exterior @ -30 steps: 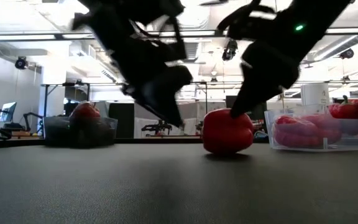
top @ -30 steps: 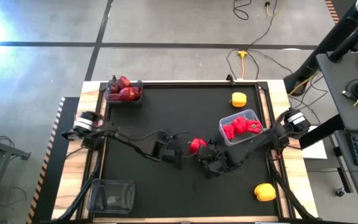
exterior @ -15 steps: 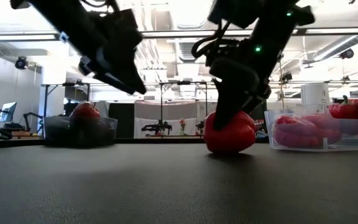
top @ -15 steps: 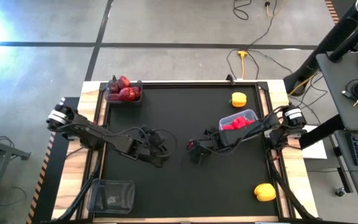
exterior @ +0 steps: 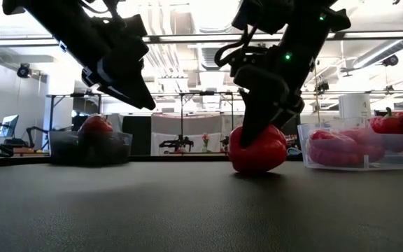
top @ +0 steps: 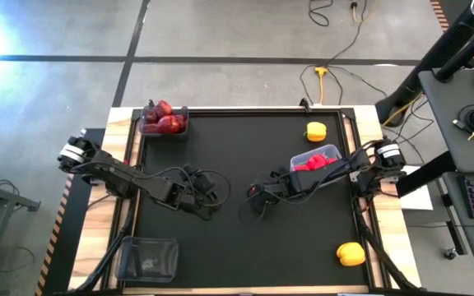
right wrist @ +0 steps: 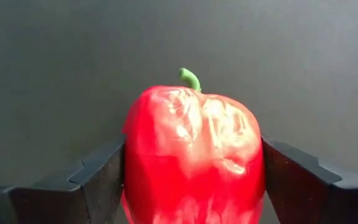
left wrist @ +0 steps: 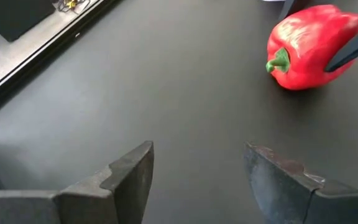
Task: Sort produce into baskets
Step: Put the red bell pepper into the transparent bin
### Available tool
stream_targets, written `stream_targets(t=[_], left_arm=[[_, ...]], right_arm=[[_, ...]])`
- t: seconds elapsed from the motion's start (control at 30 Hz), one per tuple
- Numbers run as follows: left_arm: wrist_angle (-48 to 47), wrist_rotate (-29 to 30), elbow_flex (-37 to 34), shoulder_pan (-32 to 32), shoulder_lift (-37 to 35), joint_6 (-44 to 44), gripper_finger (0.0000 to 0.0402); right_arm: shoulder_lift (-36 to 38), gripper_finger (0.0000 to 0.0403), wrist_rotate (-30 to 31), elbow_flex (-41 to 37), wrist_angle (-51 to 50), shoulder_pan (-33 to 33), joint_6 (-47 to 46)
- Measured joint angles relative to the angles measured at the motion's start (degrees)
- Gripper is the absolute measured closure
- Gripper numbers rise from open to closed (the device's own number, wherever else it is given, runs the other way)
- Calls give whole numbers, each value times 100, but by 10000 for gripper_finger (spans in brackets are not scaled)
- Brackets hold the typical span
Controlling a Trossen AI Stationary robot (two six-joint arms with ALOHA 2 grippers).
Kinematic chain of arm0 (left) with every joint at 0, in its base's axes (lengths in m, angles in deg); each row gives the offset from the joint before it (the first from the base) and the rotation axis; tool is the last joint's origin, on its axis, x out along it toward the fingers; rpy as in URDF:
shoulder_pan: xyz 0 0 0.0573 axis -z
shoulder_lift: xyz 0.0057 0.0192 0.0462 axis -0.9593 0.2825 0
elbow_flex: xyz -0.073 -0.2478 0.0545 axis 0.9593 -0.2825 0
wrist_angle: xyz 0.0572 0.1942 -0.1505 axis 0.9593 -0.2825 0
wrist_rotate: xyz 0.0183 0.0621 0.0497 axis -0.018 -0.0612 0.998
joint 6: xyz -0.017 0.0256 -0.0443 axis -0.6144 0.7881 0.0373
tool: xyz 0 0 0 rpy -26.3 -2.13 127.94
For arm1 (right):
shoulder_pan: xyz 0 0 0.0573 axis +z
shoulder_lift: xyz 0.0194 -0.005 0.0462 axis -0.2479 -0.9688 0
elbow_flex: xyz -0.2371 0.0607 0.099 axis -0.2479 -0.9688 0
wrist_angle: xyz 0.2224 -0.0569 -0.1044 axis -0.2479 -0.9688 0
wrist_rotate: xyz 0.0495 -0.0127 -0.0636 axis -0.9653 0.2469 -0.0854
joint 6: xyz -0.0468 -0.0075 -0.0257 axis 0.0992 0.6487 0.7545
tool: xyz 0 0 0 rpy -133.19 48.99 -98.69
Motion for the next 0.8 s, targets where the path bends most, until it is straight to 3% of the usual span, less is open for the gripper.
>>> stream_targets(t=[0.1,0.2,0.33,0.53,0.8], left_arm=[[-19,-7,0,0,0,2,173],[-58,-13,2,0,0,2,173],[-139,-15,2,0,-1,2,173],[-182,-10,4,-2,10,2,174],[-151,35,4,-5,13,-33,174]], right_arm=[[131,99,-36,17,-145,3,-5],[466,96,-23,174,-999,46,-20],[1226,96,759,430,-2321,157,-311],[2304,91,1593,199,-4264,208,-1712],[3082,70,1872,-962,-4047,205,-2411]])
